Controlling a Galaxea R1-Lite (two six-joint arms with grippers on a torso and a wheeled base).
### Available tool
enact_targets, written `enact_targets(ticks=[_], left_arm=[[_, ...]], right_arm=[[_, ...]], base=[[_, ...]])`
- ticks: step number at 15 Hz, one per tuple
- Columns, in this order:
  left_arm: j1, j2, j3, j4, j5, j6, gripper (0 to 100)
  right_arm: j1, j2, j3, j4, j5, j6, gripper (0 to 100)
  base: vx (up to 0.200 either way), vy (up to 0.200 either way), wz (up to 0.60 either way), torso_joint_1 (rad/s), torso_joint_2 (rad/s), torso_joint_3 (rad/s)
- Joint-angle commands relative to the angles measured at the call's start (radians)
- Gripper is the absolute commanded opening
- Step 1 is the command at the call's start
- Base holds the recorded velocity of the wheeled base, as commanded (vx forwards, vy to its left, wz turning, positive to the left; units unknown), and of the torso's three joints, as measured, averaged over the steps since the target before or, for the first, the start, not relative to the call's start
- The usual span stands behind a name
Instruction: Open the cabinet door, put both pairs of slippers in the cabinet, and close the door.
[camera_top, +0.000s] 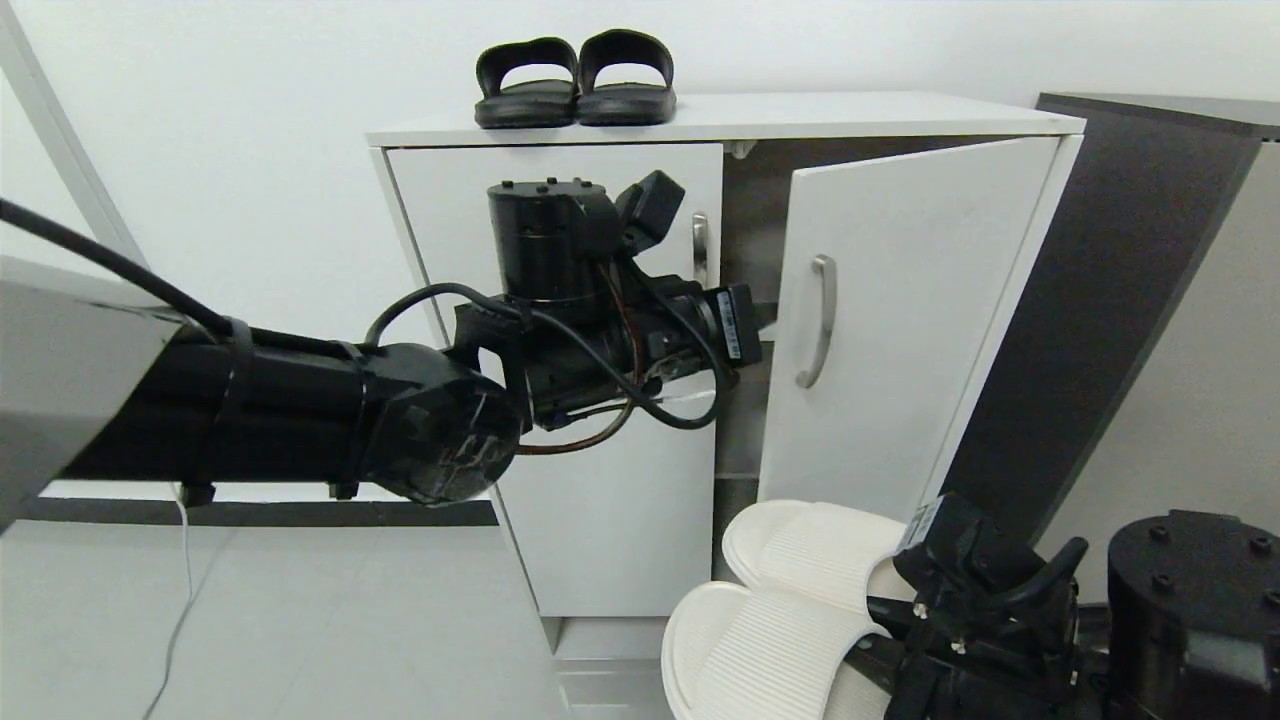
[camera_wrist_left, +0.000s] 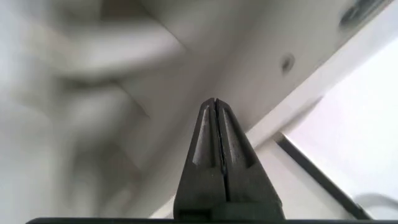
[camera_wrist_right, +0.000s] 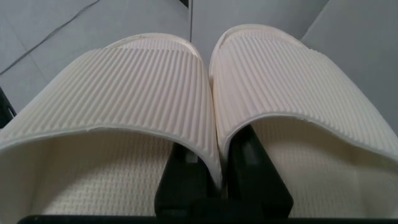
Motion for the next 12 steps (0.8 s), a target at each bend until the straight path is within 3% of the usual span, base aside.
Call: enact_targets(ticks=[1,4,7,9,12], left_arm=[[-0.077,-0.05,0.047,-0.033,-0.001,0.003,0],[-0.094,-0.049,0.05,-0.067,0.0,0.007,0],[-0.019,-0.087,0.099,-0.094,0.008,0.007,0],[0.017,-0.204,0.223,-0.096,0.009,0.007,0],[0.056,-0.511,0.504,-0.084,0.009,0.017,0]], right_arm=[[0.011,0.002,0.002,-0.001,0.001,-0.001,0],[0.014,-0.003,0.005,-0.001,0.001,-0.001,0],[0.013,0.002,0.007,-0.004,-0.001,-0.001,0],[0.007,0.008,0.007,-0.004,-0.001,0.001,0],[-0.007,0.006,0.004,-0.004,-0.001,0.001,0]], base=[[-0.2,0.0,0.0,0.002,0.0,0.002],[-0.133,0.0,0.0,0.002,0.0,0.002],[0.0,0.0,0.0,0.0,0.0,0.0],[0.0,0.0,0.0,0.0,0.0,0.0],[0.0,0.0,0.0,0.0,0.0,0.0]])
